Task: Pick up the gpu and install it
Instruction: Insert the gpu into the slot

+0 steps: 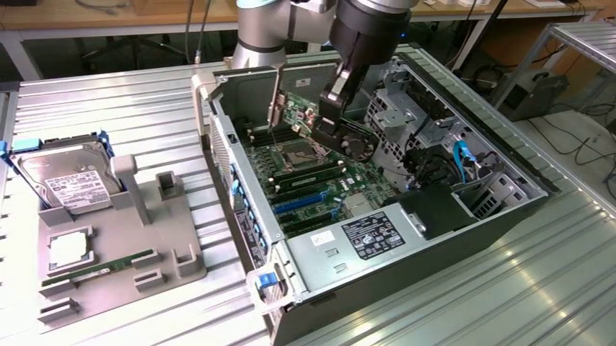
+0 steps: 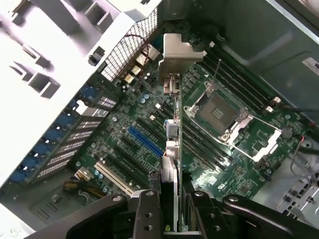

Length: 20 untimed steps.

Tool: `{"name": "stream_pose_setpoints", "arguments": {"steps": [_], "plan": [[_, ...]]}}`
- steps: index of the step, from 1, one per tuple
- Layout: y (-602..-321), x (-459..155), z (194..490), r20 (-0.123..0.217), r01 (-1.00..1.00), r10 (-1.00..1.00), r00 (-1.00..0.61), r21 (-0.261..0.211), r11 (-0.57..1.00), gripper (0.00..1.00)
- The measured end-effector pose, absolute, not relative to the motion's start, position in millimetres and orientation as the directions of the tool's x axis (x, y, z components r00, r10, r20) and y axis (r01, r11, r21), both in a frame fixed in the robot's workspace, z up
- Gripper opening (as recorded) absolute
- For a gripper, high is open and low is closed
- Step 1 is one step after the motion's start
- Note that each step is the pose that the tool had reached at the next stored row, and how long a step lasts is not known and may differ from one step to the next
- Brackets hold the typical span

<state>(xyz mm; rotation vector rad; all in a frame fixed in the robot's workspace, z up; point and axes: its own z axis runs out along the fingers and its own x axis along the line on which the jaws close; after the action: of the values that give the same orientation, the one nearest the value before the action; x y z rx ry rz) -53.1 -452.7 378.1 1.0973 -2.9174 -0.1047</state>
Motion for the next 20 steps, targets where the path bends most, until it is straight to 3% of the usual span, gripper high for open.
{"name": "stream_pose_setpoints", "arguments": {"steps": [20], "plan": [[-452.7,-53.0,364.1,-0.004,-0.908,-0.91,-0.414,0.069,0.413,0.26]]}}
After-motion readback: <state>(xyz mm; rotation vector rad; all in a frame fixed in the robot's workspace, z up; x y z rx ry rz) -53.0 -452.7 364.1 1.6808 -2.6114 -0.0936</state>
